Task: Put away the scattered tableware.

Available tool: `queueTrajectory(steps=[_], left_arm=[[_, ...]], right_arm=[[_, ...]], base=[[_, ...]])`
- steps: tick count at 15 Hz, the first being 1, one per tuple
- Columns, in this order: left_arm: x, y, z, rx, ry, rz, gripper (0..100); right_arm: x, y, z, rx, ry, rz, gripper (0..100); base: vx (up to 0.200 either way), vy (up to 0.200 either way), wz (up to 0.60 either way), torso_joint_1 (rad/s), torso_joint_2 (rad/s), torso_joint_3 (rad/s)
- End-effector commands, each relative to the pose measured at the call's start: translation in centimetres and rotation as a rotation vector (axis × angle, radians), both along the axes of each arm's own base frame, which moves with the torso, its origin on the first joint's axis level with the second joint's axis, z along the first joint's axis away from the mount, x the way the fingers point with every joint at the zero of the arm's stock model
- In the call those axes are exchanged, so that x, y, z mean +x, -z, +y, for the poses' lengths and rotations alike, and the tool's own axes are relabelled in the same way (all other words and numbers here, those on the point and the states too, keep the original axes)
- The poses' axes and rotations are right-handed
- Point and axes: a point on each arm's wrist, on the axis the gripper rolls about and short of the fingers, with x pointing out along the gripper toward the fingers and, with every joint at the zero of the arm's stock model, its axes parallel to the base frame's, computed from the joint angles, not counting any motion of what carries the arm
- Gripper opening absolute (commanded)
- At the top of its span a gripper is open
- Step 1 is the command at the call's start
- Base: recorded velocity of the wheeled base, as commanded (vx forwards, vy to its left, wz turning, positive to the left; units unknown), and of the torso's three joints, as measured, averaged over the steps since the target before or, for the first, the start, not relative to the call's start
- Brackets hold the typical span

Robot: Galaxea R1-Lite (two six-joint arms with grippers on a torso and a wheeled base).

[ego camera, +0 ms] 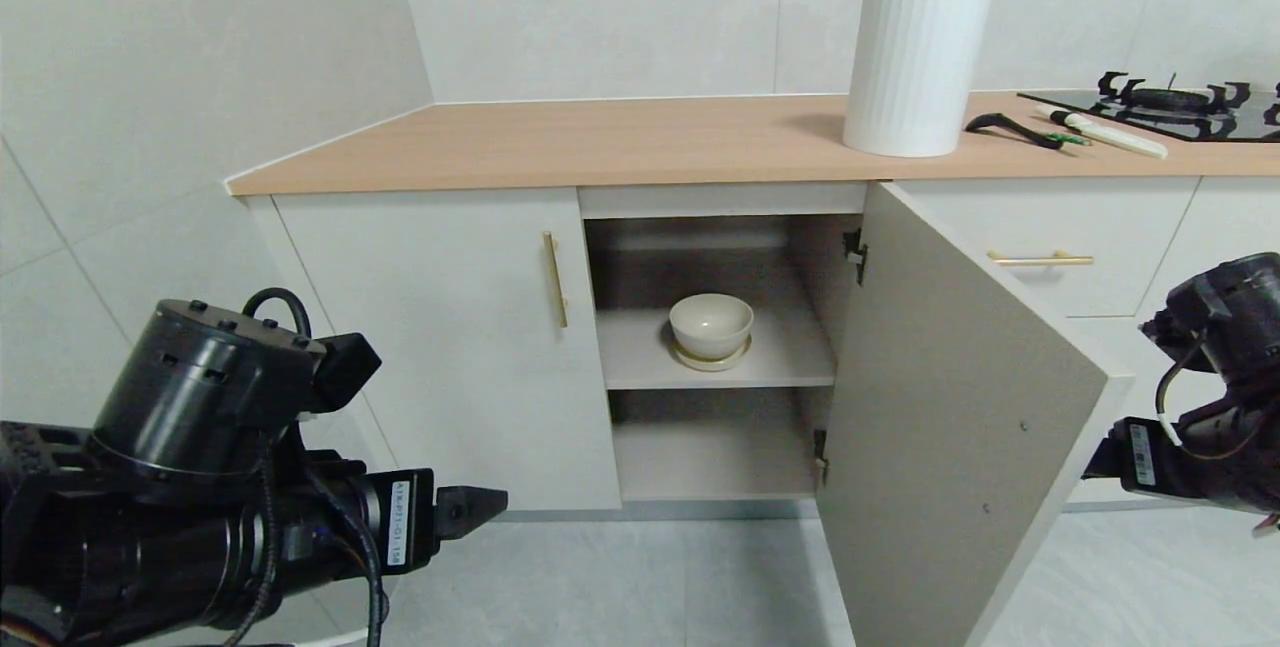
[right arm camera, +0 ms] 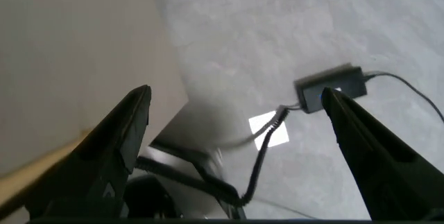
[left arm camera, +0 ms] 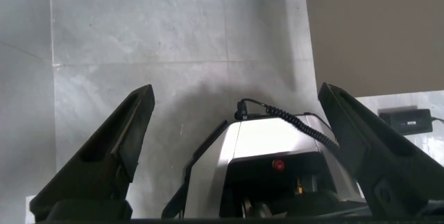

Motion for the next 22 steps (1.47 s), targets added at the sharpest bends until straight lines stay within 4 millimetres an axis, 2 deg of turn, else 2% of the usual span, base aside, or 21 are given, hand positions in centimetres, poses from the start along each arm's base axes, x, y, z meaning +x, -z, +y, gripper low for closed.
queueTrajectory(steps=[1, 6, 11, 18, 22], left_arm=[[0.0, -0.1, 0.0, -0.002, -0.001, -0.003, 100], [-0.1, -0.2, 0.1, -0.006, -0.001, -0.01, 100], [-0.7, -0.7, 0.3, -0.011, 0.019, -0.031, 100], [-1.0, -1.1, 0.4, -0.007, 0.033, -0.053, 100], [-1.1, -1.1, 0.2, -0.007, 0.046, -0.053, 100]], right_arm=[[-0.2, 0.8, 1.6, 0.005, -0.061, 0.005, 100], [0.2, 2.1, 4.6, 0.079, -0.103, -0.061, 100], [1.6, 2.0, 7.0, 0.186, -0.212, -0.176, 100], [6.7, 2.3, 12.6, 0.21, -0.395, -0.187, 100], [8.0, 2.9, 13.7, 0.181, -0.45, -0.191, 100]], base=[[0.0, 0.0, 0.0, 0.0, 0.0, 0.0], [0.0, 0.0, 0.0, 0.0, 0.0, 0.0], [0.0, 0.0, 0.0, 0.0, 0.0, 0.0], [0.0, 0.0, 0.0, 0.0, 0.0, 0.0], [0.0, 0.0, 0.0, 0.0, 0.0, 0.0]])
